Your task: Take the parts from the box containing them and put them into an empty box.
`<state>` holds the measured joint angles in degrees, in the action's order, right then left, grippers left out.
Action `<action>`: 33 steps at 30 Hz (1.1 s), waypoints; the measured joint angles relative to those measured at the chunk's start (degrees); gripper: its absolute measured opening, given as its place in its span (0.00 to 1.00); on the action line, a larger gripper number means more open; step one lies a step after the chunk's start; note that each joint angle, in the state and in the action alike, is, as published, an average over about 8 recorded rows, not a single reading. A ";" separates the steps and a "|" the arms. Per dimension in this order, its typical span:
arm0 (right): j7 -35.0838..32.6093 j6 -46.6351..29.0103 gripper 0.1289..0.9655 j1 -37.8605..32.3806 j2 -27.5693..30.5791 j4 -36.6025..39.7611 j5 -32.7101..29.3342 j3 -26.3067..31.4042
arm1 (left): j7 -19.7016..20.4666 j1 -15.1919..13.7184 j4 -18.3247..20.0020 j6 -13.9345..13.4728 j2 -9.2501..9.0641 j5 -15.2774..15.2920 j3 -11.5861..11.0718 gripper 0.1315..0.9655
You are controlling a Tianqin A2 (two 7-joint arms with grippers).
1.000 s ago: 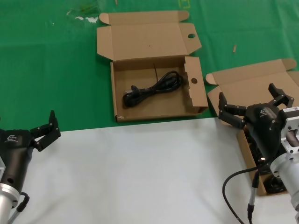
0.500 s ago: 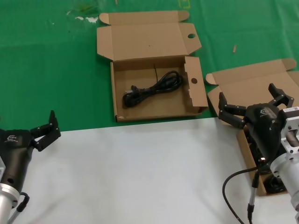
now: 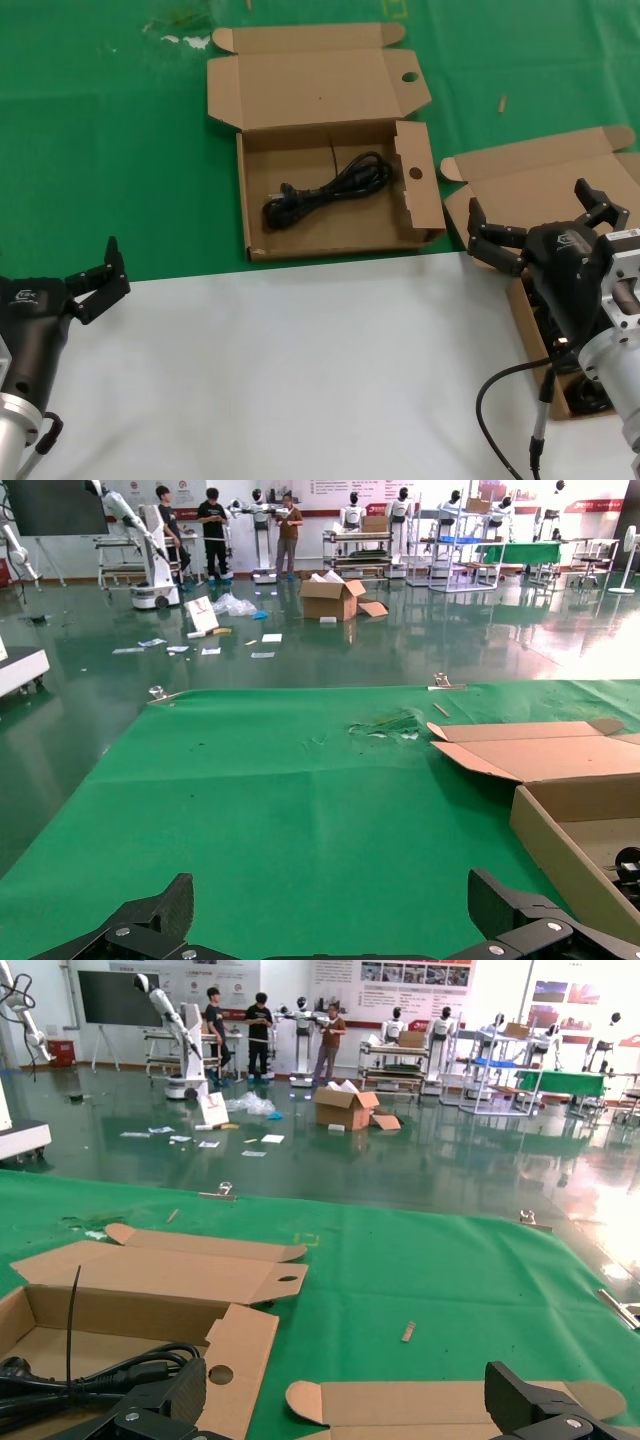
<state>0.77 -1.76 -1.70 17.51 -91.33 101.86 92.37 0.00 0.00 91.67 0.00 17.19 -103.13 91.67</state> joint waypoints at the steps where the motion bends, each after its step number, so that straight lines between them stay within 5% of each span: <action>1: 0.00 0.00 1.00 0.00 0.00 0.00 0.00 0.00 | 0.00 0.00 0.00 0.00 0.00 0.00 0.00 1.00; 33: 0.00 0.00 1.00 0.00 0.00 0.00 0.00 0.00 | 0.00 0.00 0.00 0.00 0.00 0.00 0.00 1.00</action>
<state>0.77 -1.76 -1.70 17.51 -91.33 101.86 92.37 0.00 0.00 91.67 0.00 17.19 -103.13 91.67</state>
